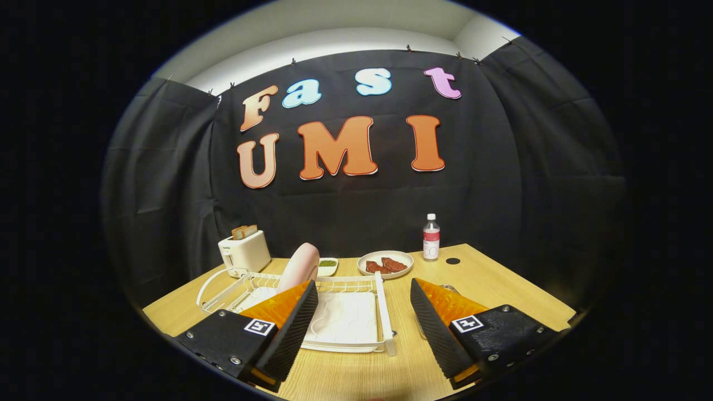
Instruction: Take the plate from the dish rack, then take the spoon from the basket and place it into the plate.
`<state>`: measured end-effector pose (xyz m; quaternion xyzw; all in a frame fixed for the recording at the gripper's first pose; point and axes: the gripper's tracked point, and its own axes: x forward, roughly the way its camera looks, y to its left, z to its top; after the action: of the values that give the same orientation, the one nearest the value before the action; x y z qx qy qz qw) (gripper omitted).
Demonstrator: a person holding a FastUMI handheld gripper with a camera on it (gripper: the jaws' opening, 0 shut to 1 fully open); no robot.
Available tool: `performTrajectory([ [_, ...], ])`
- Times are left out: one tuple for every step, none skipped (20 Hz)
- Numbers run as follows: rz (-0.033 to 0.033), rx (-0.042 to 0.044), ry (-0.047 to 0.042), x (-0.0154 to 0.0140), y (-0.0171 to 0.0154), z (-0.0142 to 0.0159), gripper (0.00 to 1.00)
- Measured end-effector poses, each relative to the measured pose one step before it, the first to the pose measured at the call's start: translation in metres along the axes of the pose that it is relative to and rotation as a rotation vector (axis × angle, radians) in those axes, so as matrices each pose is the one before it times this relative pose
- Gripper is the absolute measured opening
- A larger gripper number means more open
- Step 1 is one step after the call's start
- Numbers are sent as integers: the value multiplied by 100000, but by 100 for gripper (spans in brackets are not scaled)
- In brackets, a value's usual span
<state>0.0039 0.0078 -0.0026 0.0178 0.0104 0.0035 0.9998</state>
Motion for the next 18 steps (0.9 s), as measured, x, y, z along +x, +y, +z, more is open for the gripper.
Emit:
performTrajectory([
  [519, 977, 658, -4, 172, -145, 99],
  [168, 836, 534, 113, 188, -107, 99],
  [247, 522, 248, 128, 171, 101, 99],
  [497, 200, 314, 184, 298, 110, 99],
  [98, -297, 474, 208, 203, -6, 99],
  [4, -566, 346, 219, 302, 159, 99],
  [228, -553, 254, 235, 444, 130, 99],
  [565, -183, 112, 267, 450, 241, 99],
  [1183, 93, 296, 398, 664, 301, 99],
  [794, 268, 945, 534, 549, 254, 98],
  [577, 238, 1200, 430, 420, 128, 98],
  [698, 454, 1167, 461, 488, 290, 98],
  [585, 657, 1608, 611, 462, 153, 99],
  [688, 533, 2106, 521, 471, 39, 99],
  [264, -152, 1715, 433, 437, 109, 99],
  [-341, -962, 1290, 465, 184, 245, 99],
  [-84, -483, 1535, 469, 384, 129, 99],
  [1094, 4, 1718, 506, 542, 93, 99],
])
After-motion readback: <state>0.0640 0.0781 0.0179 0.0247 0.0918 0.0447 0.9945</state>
